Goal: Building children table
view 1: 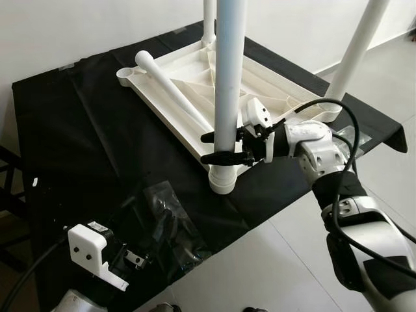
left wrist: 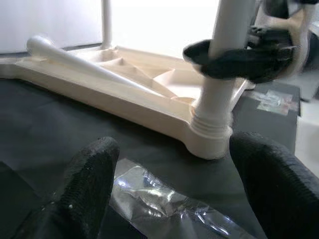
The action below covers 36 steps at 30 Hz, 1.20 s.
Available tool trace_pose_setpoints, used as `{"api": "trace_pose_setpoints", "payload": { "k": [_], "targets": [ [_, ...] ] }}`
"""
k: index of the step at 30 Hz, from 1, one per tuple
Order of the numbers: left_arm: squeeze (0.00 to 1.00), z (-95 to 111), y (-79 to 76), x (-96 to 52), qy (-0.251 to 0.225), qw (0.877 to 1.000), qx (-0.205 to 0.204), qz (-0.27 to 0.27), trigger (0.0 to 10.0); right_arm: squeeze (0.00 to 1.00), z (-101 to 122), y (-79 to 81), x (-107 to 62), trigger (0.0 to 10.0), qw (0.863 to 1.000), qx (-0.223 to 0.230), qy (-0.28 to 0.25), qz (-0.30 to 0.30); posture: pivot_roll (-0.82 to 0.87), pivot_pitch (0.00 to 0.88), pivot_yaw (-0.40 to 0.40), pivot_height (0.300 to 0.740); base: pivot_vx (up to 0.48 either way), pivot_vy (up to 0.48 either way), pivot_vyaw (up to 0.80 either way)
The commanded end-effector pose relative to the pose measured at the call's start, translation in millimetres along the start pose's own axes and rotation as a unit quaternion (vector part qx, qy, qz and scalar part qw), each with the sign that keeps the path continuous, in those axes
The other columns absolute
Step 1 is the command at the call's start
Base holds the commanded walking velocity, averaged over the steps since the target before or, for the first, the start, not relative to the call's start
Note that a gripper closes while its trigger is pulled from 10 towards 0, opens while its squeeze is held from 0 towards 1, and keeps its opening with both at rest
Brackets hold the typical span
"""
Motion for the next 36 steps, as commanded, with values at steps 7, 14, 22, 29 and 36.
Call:
{"api": "trace_pose_setpoints", "payload": {
  "k": [7, 14, 22, 29, 36],
  "targets": [
    [0.0, -3.1, 3.8, 4.1, 0.005, 1.0, 0.001, -0.004, 10.0, 0.0, -31.5, 63.8, -1.1, 0.0, 0.942, 0.093, 0.18, -0.266, 0.09, 0.184, 0.034, 0.74, 0.0, 0.0, 0.0],
    [0.0, -5.1, 8.8, 8.4, 0.001, 1.0, 0.004, -0.002, 10.0, 0.0, -15.7, 65.3, 23.0, 0.0, 0.961, 0.083, 0.134, -0.227, 0.08, 0.172, 0.026, 0.74, 0.0, 0.0, 0.0],
    [0.0, -5.5, 9.4, 10.3, -0.001, 1.0, 0.003, -0.002, 10.0, 0.0, 10.4, 54.3, 23.9, 10.0, 0.965, 0.08, 0.113, -0.221, 0.06, 0.173, 0.024, 0.74, 0.0, 0.0, 0.0],
    [0.0, -7.0, 9.1, 12.3, -0.001, 1.0, 0.004, -0.003, 10.0, 1.0, 37.8, 18.2, 28.4, 10.0, 0.994, 0.053, -0.004, -0.09, 0.07, 0.17, 0.019, 0.74, 0.0, 0.0, 0.0],
    [0.0, -5.8, 7.6, 11.1, -0.002, 1.0, 0.003, -0.002, 10.0, 0.0, 34.3, -9.6, 20.0, 10.0, 0.997, -0.013, -0.031, 0.077, 0.08, 0.181, 0.022, 0.74, 0.0, 0.0, 0.0]
  ]
}}
Point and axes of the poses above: a point about 5 cm out from each wrist's last joint towards the gripper, its own x axis pointing out of the wrist towards the gripper, its own z axis along the axis of the wrist's last joint, y = z × x, the point moved 2 cm from there along x, pointing out of the wrist towards the gripper, and after that the axes turned 15 degrees about -x, right-handed, at the moved point
